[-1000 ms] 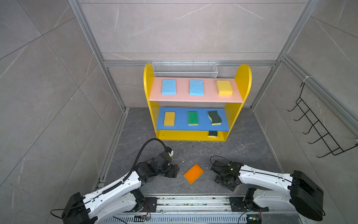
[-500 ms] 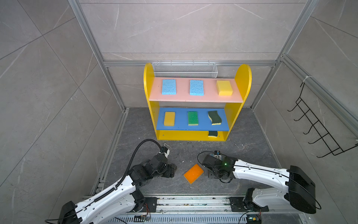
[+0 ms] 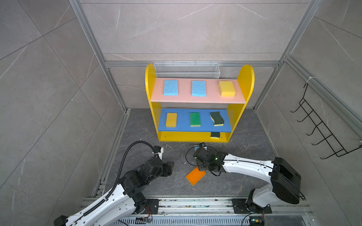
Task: Place and organize the cleaning sponges onto the shelf
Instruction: 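Carry the light-blue sponge with the right gripper toward the bottom compartment, then push the light-blue sponge into the compartment beside the dark-green sponge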
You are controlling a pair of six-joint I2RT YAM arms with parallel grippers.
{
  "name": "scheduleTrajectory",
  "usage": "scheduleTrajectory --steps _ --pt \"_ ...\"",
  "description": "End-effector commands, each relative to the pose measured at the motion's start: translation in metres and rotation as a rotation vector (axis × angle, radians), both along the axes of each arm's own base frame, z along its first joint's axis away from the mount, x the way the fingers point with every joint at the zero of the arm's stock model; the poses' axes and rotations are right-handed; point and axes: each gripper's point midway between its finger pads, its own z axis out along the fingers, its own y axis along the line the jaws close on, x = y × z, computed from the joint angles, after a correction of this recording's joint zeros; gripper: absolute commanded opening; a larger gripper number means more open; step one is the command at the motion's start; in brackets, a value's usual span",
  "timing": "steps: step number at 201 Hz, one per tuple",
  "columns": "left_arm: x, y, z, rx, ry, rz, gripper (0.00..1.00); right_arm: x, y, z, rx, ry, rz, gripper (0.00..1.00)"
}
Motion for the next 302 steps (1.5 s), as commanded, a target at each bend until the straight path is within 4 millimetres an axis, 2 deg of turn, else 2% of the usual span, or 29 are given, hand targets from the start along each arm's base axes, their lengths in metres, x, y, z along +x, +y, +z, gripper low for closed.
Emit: scheduleTrajectory --steps 1,31,80,145,202,302 --pt "0.005 0.011 -0.002 0.022 -0.027 0.053 0.79 0.022 0.007 0.003 0.013 -0.037 0.019 0.57" --pt "0.012 0.008 0.003 0.002 -0.067 0.066 0.79 0.045 0.007 -0.004 0.016 -0.042 -0.011 0.56" --pt "0.021 0.004 0.004 0.028 -0.086 0.066 0.78 0.071 0.024 -0.009 0.0 -0.077 -0.005 0.54" --pt "0.025 0.004 -0.002 0.031 -0.105 0.073 0.78 0.1 0.017 -0.023 0.004 -0.102 -0.081 0.51" --pt "0.027 0.004 -0.006 0.048 -0.11 0.073 0.77 0.121 0.026 -0.017 0.0 -0.179 -0.088 0.51" --pt "0.037 -0.009 -0.013 0.053 -0.105 0.057 0.77 0.156 0.025 -0.016 0.022 -0.272 -0.162 0.5"
